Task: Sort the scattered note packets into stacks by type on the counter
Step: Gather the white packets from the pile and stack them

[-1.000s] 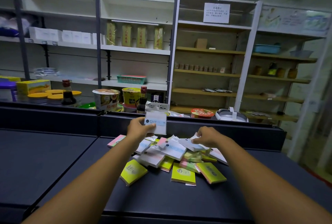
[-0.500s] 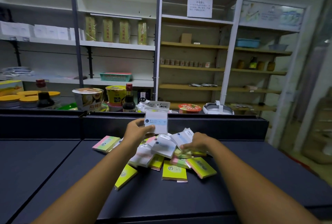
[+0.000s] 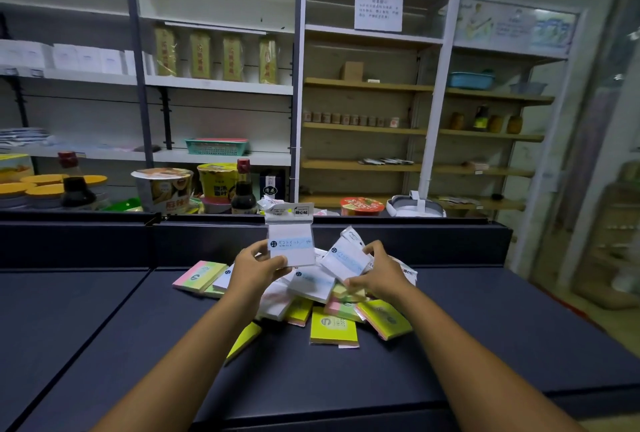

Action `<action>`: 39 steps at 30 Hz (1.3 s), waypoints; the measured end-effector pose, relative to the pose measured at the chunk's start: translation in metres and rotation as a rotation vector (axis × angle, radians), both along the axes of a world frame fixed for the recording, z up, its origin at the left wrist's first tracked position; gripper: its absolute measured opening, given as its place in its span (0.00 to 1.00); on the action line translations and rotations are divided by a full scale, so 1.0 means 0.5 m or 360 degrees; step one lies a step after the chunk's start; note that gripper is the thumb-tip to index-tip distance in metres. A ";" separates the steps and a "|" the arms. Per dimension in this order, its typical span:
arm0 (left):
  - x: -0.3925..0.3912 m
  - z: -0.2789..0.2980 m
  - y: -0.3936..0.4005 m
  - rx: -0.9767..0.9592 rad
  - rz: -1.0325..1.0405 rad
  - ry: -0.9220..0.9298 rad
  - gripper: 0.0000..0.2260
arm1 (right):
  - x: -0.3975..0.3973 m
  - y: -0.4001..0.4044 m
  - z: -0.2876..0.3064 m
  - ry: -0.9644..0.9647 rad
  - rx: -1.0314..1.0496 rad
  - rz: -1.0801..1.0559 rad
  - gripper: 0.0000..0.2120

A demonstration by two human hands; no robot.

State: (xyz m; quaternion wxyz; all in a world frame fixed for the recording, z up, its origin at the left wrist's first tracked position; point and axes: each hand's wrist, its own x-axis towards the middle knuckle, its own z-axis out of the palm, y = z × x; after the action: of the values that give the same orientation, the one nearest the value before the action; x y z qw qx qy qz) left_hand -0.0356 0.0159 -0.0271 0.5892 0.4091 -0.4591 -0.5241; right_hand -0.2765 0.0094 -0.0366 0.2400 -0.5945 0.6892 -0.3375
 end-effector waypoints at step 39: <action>0.570 0.056 0.549 -0.0610 0.0742 0.0023 0.18 | 0.539 0.397 0.101 -0.0652 -0.0849 0.0927 0.33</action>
State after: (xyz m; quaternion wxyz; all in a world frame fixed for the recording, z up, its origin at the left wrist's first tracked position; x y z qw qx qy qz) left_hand 0.2495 0.2902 0.0011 0.7632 0.3812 -0.4392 -0.2815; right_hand -0.0072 0.2082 0.0140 0.2948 -0.7259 0.3200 -0.5327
